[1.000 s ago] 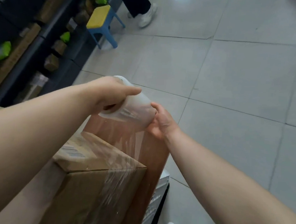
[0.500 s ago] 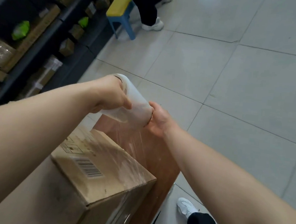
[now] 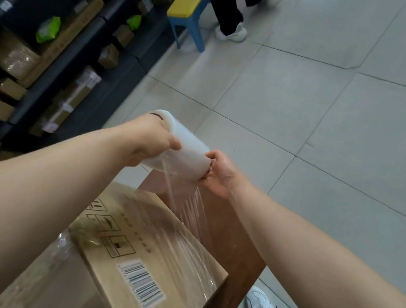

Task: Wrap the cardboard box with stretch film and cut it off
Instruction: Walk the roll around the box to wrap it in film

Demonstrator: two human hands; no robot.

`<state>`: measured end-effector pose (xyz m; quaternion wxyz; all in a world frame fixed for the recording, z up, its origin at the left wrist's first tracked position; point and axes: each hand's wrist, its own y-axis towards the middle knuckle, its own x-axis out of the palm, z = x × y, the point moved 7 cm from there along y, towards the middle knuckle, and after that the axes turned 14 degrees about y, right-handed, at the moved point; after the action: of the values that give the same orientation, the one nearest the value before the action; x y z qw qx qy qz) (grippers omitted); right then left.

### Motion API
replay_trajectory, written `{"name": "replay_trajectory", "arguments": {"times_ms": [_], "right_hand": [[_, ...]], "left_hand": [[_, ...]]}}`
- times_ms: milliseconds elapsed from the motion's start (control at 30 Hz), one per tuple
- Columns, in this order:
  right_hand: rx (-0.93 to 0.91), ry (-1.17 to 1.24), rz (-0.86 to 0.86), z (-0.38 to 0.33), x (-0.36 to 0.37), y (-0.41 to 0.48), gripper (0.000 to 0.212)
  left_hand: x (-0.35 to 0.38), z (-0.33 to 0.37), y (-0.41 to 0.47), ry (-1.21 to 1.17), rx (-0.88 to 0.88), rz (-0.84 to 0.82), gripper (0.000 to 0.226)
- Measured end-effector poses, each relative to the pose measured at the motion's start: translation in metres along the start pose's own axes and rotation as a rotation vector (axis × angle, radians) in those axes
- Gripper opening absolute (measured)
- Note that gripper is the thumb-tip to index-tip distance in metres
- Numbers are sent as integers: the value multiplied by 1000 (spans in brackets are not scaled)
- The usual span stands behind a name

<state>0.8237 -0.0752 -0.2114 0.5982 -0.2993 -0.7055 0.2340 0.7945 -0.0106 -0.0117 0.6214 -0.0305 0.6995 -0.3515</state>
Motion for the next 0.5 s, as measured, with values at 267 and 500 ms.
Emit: {"name": "replay_trajectory", "arguments": {"times_ms": [267, 500], "right_hand": [[144, -57, -105, -10, 31, 23, 38], [226, -154, -191, -9, 51, 30, 50]], "left_hand": [[-18, -15, 13, 84, -93, 7, 14], [-26, -33, 25, -247, -313, 109, 49]]}}
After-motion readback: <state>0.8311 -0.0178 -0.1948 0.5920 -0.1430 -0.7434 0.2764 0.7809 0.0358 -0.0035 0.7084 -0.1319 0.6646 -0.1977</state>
